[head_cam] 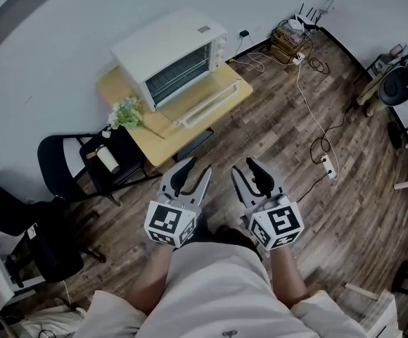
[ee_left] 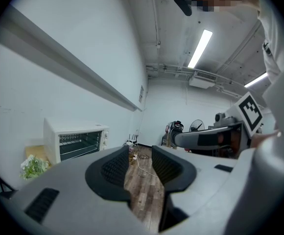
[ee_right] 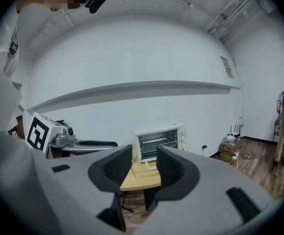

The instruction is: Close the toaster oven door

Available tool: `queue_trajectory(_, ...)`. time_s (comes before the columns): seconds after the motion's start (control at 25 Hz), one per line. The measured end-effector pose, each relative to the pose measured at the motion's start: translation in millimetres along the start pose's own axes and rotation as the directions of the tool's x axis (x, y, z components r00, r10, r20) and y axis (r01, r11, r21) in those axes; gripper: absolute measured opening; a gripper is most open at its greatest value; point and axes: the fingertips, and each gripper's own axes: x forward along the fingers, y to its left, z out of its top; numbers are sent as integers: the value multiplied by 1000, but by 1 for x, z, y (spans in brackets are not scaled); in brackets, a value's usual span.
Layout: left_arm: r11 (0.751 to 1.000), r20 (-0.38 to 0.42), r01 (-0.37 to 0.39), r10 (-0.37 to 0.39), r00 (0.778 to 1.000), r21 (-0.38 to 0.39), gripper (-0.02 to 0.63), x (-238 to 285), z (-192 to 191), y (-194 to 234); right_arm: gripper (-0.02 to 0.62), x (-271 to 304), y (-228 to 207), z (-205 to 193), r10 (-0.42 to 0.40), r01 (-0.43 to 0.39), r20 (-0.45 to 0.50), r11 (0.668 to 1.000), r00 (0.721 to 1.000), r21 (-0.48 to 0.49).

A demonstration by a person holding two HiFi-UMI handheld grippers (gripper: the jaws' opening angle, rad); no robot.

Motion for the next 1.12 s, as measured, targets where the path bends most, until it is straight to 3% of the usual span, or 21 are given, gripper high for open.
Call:
queue_trajectory(0.24, 1000, -3, -24, 24, 1000, -16, 126, -8, -1, 14, 140, 15, 9, 3, 26, -27, -17, 999, 1000, -19)
queue_trajectory(0.64, 990, -15, -131, 131, 991, -46, 126, -11, -6, 50, 140, 62, 6, -6, 102, -107, -67, 992, 992, -65)
queue_trajectory(0.96, 970, -16, -236, 235, 972, -58, 126, 2, 0, 79, 140, 114, -10, -21, 199, -209, -124, 975, 972, -72)
queue_trajectory(1.12, 957, -28, -284, 283, 959, -66, 126, 14, 0, 96, 140, 141, -17, -24, 236, -257, -157, 958, 959, -128)
